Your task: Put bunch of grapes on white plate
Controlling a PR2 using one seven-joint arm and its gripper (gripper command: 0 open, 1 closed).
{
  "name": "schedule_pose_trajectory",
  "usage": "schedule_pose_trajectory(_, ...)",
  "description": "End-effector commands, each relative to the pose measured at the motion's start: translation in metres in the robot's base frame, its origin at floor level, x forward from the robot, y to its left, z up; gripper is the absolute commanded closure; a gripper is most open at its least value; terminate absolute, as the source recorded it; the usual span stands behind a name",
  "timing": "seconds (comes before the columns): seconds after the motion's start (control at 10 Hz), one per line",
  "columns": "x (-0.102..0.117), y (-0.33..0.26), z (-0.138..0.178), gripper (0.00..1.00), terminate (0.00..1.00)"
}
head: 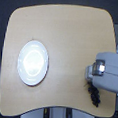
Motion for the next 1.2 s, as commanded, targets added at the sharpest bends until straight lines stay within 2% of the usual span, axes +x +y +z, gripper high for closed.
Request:
schedule_pose_trajectory(0.0, 0.003, 0.002, 0.026, 1.0, 0.0)
schedule_pose_trajectory(0.2, 0.007, 0.015, 0.046, 1.0, 0.0)
schedule_pose_trajectory(0.5, 0.036, 0.046, 0.105, 1.0, 0.0)
schedule_pose_trajectory(0.8, 0.049, 0.063, 0.146, 1.0, 0.0)
schedule_pose_trajectory(1.1, 0.058, 0.105, 0.159, 1.0, 0.0)
